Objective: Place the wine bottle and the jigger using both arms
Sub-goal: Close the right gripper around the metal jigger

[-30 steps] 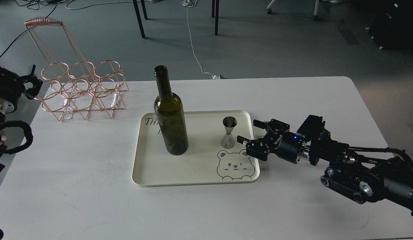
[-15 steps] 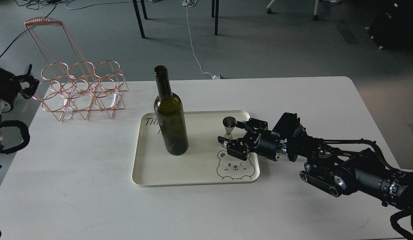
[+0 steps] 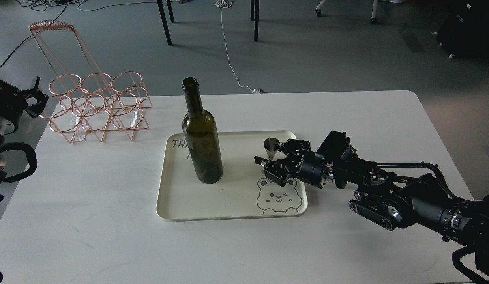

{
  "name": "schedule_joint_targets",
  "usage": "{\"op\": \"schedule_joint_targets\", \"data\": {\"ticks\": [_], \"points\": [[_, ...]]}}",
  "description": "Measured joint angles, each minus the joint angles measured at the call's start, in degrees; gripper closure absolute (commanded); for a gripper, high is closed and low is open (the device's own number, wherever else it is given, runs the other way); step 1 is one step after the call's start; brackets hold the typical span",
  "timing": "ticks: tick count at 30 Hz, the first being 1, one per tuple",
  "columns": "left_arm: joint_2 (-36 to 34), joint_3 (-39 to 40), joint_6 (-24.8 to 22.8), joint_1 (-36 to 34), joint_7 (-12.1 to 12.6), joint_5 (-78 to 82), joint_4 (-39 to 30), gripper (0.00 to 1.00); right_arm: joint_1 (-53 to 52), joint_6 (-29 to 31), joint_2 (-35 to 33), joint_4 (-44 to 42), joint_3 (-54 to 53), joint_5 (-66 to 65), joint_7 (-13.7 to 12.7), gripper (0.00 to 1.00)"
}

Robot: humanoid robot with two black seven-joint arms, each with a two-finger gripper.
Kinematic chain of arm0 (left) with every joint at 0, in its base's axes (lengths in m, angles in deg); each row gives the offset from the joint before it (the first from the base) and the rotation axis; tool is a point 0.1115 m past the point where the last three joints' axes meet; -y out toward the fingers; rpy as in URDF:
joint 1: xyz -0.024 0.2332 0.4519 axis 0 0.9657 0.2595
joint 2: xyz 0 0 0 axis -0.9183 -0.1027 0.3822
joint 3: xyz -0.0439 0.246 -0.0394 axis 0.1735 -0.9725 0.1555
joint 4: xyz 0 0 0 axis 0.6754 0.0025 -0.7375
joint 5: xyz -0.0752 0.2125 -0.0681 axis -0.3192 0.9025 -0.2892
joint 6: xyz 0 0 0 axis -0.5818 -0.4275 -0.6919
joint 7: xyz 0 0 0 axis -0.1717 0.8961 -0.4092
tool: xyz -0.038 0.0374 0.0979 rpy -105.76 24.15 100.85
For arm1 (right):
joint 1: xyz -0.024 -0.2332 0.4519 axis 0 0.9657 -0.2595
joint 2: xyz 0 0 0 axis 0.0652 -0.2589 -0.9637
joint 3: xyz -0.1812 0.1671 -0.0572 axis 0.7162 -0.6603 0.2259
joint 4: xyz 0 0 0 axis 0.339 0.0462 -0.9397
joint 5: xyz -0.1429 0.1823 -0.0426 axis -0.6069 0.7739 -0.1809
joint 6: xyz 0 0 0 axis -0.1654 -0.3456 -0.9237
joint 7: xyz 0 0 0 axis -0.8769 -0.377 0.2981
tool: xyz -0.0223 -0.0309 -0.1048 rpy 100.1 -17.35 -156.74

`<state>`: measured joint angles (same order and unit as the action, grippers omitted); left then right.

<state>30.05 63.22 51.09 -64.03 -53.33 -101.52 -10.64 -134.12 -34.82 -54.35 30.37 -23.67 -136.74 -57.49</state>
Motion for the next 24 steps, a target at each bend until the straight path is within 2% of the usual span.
{"op": "schedule_joint_targets", "data": {"ticks": [3,8,12,17,24], "points": [[-0.1,0.0,0.0,-0.1,0.0,0.0,0.0,0.02,0.0,0.0,0.1,-0.1,0.7,0.0,0.0,0.42],[-0.1,0.0,0.0,-0.2,0.0,0.0,0.0,0.02,0.0,0.0,1.2,-1.1,1.1,0.0,0.0,0.58],[-0.1,0.0,0.0,-0.4,0.0,0.0,0.0,0.02,0.0,0.0,1.8,-2.1,1.2,0.0,0.0,0.64],[-0.4,0.0,0.0,-0.4,0.1,0.0,0.0,0.02,0.0,0.0,1.9,-2.3,1.3,0.0,0.0,0.85],[-0.5,0.0,0.0,-0.5,0.1,0.0,0.0,0.02,0.1,-1.0,2.4,-3.4,1.2,0.1,0.0,0.9]]}}
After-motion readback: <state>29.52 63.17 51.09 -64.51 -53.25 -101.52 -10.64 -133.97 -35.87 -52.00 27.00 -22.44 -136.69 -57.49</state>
